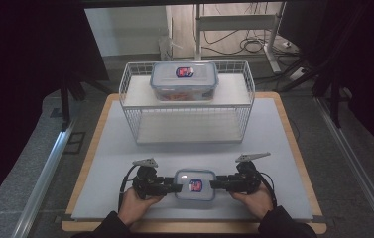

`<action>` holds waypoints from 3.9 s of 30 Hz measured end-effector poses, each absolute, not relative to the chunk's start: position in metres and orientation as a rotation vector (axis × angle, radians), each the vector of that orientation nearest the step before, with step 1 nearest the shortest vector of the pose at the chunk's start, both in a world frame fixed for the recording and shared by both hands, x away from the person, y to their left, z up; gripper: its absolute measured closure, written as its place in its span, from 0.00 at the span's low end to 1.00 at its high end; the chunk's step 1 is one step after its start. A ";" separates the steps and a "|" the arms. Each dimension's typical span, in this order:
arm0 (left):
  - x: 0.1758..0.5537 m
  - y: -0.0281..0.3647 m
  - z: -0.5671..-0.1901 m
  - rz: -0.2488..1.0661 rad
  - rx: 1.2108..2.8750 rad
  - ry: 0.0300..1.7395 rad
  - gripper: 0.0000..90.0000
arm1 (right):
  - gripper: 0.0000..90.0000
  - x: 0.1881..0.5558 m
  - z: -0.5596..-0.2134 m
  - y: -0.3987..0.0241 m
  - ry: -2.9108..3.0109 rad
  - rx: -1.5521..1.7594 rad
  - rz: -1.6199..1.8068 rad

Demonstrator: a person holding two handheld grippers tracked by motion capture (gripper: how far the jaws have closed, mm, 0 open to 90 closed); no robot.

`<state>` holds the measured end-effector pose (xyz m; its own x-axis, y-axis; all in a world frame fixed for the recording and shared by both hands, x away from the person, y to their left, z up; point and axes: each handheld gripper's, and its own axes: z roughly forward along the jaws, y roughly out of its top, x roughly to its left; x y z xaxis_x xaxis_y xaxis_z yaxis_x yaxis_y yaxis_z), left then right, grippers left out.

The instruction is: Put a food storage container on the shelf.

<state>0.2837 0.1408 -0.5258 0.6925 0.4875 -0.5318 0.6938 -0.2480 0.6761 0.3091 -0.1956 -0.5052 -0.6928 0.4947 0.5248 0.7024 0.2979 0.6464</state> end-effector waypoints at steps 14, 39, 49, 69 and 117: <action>0.281 0.146 -0.531 -0.309 1.850 0.944 0.61 | 0.64 0.309 -0.515 -0.198 -2.213 -1.136 -1.323; 0.289 0.153 -0.498 -0.238 1.784 0.908 0.64 | 0.63 0.311 -0.489 -0.197 -2.225 -1.110 -1.476; 0.296 0.159 -0.479 -0.195 1.776 0.884 0.64 | 0.64 0.321 -0.467 -0.191 -2.264 -1.066 -1.516; 0.317 0.171 -0.425 -0.124 1.736 0.860 0.64 | 0.66 0.349 -0.412 -0.182 -2.253 -0.998 -1.612; 0.410 0.193 -0.277 -0.029 1.667 0.841 0.64 | 0.65 0.442 -0.267 -0.159 -2.234 -1.001 -1.797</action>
